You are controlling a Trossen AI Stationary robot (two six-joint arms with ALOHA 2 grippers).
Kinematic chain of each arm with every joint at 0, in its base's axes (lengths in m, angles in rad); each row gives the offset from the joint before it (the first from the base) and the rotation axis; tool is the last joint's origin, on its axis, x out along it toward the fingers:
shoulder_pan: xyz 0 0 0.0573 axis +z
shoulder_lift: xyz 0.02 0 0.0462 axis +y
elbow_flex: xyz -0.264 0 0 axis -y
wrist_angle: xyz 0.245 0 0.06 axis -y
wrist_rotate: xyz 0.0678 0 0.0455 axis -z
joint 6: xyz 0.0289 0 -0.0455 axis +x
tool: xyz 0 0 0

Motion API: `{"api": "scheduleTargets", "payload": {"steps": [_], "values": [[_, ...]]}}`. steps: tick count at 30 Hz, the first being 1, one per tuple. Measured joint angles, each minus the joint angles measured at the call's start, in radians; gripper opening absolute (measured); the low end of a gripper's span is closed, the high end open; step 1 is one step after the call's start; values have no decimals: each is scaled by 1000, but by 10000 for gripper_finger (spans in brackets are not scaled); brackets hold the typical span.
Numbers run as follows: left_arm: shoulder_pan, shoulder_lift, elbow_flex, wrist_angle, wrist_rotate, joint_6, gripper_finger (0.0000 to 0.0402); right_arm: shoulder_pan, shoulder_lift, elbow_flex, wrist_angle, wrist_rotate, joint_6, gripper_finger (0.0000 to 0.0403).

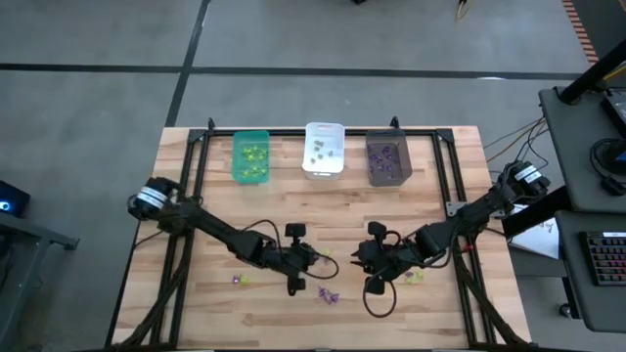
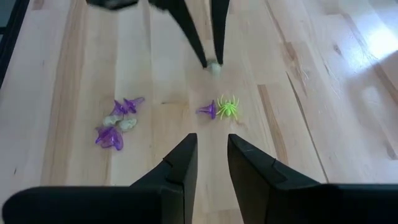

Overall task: Sort Halloween decoration
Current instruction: Put the white skull toy into the white bin

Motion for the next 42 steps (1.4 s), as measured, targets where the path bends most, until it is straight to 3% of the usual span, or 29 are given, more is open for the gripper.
{"api": "scheduleTargets", "payload": {"steps": [8,18,21,27,30,33,42], "values": [[93,-186,0,-63,-11,221,37,-13,0,1,0,0,-2,76],[381,-291,0,-85,41,424,37,-63,-3,1,-1,0,-25,77],[487,-285,2,-83,104,427,37,-81,-7,1,-1,0,-29,80],[653,-280,4,-57,129,371,37,-111,-15,2,-1,0,-57,84],[716,-273,4,-2,222,347,37,-128,-16,2,-1,-1,-72,80],[765,-250,4,53,294,328,37,-147,-16,2,-1,0,-79,77],[833,-165,5,152,353,278,37,-175,-16,3,-7,-1,-97,87]]}}
